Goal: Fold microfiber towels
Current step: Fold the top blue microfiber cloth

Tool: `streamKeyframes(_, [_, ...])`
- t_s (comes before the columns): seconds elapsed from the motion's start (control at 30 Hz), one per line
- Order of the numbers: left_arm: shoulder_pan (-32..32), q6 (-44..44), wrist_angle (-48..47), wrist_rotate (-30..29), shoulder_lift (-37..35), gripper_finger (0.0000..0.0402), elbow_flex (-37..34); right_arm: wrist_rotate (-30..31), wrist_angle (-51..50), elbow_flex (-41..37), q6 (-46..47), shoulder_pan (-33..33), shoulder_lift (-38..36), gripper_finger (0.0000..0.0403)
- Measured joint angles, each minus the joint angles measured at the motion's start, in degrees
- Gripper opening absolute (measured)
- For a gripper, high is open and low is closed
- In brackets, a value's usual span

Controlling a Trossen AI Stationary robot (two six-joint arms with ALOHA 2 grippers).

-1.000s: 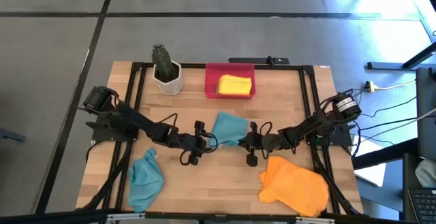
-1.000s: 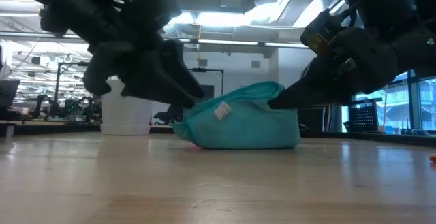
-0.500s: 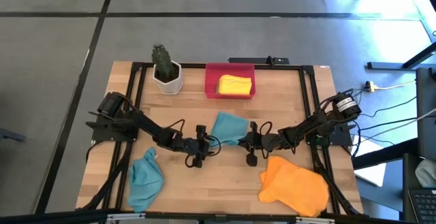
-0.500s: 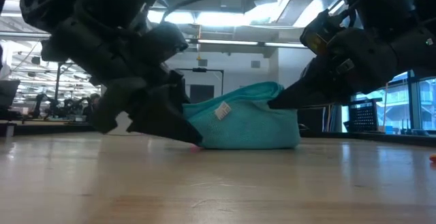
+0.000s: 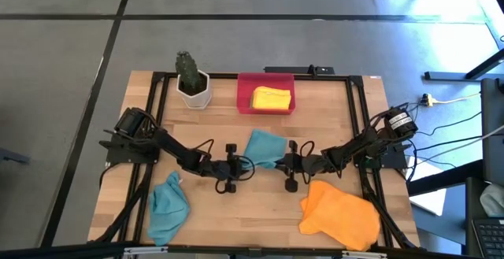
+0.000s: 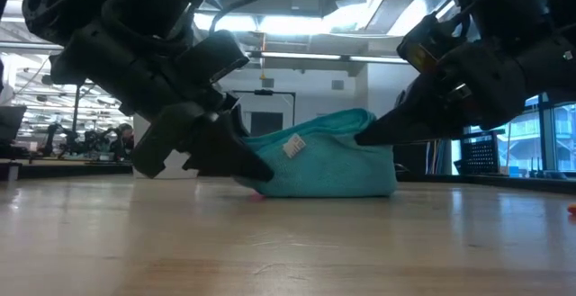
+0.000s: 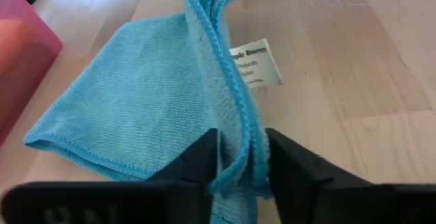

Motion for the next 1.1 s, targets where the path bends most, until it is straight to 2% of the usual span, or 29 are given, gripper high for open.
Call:
streamKeyframes(0.2, [0.02,-1.17,0.1,-0.07,0.0,0.0014,0.0,0.04,-0.4,0.0,-1.39,2.3,0.0,0.0131])
streamKeyframes(0.33, [0.02,-2.99,-0.1,-0.07,0.0,0.001,0.34,0.71,-1.28,0.04,-1.4,4.88,0.0,0.0186])
streamKeyframes(0.43, [0.02,-3.17,-0.06,0.29,-0.02,0.0003,1.36,3.81,-3.02,0.4,-1.45,7.28,0.0,0.0211])
streamKeyframes(0.63, [0.02,-2.33,-0.47,0.7,-0.04,0.0002,3.42,10.99,-14.85,6.09,-4.86,11.29,0.86,0.0222])
streamKeyframes(0.93, [0.08,-2.62,-1.76,0.84,-0.04,0.0001,3.63,23.7,-37.09,19.22,-9.14,15.17,8.05,0.022])
streamKeyframes(1.1, [0.08,-3.36,-2.48,0.87,-0.07,0.0001,3.63,28.03,-42.97,23.9,-10.31,15.6,11.41,0.022])
